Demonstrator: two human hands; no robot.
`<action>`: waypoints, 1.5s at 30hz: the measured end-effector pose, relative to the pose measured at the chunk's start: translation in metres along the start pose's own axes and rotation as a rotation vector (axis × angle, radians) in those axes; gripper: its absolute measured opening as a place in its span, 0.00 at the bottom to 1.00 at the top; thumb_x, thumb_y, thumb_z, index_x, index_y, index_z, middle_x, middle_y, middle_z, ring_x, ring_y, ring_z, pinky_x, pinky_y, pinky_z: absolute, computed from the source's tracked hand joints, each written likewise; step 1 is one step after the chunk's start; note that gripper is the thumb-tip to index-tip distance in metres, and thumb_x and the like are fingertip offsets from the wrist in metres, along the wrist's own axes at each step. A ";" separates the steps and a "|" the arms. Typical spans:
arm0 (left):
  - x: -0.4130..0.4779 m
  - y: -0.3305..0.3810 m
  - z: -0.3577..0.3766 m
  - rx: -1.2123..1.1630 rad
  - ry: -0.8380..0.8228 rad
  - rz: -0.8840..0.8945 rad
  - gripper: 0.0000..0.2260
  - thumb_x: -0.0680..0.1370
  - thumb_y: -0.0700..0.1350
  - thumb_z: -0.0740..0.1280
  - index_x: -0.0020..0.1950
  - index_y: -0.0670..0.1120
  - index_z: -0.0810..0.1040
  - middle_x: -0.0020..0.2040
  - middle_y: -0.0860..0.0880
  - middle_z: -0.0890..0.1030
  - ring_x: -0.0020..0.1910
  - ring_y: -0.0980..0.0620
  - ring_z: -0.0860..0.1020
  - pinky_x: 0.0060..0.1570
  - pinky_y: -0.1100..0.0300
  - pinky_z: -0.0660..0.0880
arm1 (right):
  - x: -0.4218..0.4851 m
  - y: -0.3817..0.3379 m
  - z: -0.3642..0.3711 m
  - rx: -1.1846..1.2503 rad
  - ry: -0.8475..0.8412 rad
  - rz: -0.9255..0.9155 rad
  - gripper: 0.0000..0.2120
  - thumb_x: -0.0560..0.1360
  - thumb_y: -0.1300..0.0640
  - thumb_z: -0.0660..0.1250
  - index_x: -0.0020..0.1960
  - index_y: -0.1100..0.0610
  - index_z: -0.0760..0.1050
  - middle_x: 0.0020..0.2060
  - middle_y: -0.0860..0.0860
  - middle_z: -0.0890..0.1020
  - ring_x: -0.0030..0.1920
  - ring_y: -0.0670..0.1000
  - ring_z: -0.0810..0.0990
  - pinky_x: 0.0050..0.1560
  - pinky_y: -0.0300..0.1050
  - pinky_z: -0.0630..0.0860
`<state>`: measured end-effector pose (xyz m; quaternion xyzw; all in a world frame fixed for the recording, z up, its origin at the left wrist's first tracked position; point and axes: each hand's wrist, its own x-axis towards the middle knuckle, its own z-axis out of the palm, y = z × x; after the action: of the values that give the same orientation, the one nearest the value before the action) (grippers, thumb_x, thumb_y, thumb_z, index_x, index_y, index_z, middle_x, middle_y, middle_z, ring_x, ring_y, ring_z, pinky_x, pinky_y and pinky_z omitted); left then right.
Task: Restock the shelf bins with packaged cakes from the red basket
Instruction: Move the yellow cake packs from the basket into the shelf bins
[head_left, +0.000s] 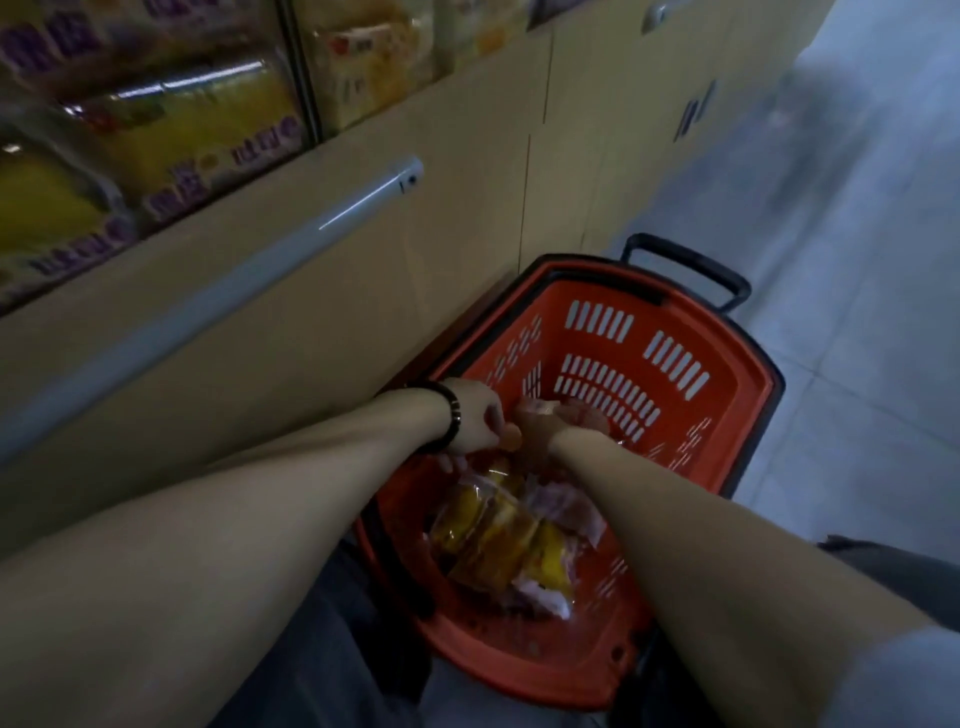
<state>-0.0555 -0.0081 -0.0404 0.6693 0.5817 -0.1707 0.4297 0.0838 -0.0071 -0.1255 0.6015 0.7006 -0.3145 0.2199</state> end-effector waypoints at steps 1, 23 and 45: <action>0.002 0.001 0.000 0.008 -0.025 -0.011 0.07 0.83 0.44 0.66 0.61 0.49 0.77 0.55 0.40 0.83 0.41 0.44 0.86 0.37 0.50 0.85 | 0.004 -0.001 0.007 0.050 -0.047 -0.015 0.37 0.75 0.44 0.73 0.79 0.54 0.66 0.74 0.60 0.73 0.70 0.62 0.76 0.68 0.55 0.76; -0.017 -0.013 -0.009 -0.145 0.141 0.008 0.11 0.80 0.46 0.73 0.52 0.42 0.73 0.51 0.37 0.83 0.39 0.43 0.88 0.45 0.44 0.85 | -0.063 0.025 -0.048 1.171 -0.006 -0.064 0.10 0.82 0.58 0.67 0.60 0.62 0.81 0.50 0.62 0.87 0.51 0.63 0.87 0.49 0.55 0.84; -0.031 -0.027 -0.039 -0.292 0.012 0.023 0.13 0.84 0.43 0.66 0.69 0.46 0.72 0.56 0.42 0.83 0.48 0.42 0.87 0.47 0.46 0.85 | -0.050 0.009 -0.006 0.222 -0.091 -0.024 0.17 0.82 0.54 0.68 0.69 0.60 0.76 0.59 0.58 0.83 0.50 0.58 0.86 0.41 0.45 0.81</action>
<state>-0.0997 0.0005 -0.0058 0.6071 0.5952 -0.0753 0.5210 0.1019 -0.0378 -0.0886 0.5987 0.6579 -0.4198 0.1800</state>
